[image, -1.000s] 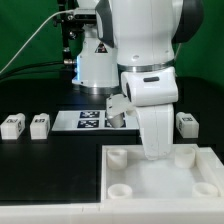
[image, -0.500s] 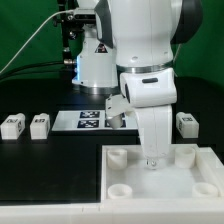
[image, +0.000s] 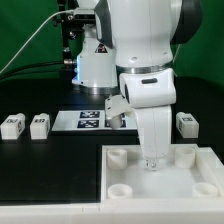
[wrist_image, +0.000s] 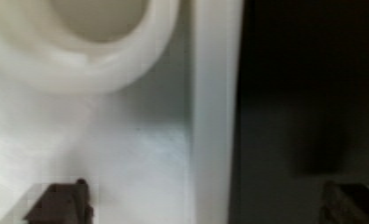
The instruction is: Assemble one leg
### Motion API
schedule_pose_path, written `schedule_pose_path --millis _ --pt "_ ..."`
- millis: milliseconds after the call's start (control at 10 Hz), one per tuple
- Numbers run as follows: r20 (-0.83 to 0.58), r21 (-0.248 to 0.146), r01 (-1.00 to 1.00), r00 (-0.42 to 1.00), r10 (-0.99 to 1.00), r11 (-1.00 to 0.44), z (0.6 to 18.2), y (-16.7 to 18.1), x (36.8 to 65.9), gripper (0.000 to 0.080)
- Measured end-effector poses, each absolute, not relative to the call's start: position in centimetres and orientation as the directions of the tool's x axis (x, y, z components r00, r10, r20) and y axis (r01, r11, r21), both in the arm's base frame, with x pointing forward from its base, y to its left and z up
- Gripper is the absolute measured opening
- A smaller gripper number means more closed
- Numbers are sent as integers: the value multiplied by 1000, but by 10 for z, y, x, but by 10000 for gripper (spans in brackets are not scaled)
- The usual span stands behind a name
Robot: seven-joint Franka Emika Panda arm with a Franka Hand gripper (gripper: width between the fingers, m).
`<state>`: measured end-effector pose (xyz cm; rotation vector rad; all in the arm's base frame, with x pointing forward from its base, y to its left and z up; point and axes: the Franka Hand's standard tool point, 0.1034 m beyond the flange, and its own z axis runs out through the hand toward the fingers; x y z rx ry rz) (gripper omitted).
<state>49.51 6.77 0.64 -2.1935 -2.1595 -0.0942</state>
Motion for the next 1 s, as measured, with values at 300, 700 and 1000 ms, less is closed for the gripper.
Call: schedule_pose_path --millis 300,700,1000 --pt "87 -3 999 52 995 -52 8 69 495 649" --pt "92 3 898 438 894 -440 43 117 480 649" --pt "107 -20 745 665 739 -667 49 144 477 649"
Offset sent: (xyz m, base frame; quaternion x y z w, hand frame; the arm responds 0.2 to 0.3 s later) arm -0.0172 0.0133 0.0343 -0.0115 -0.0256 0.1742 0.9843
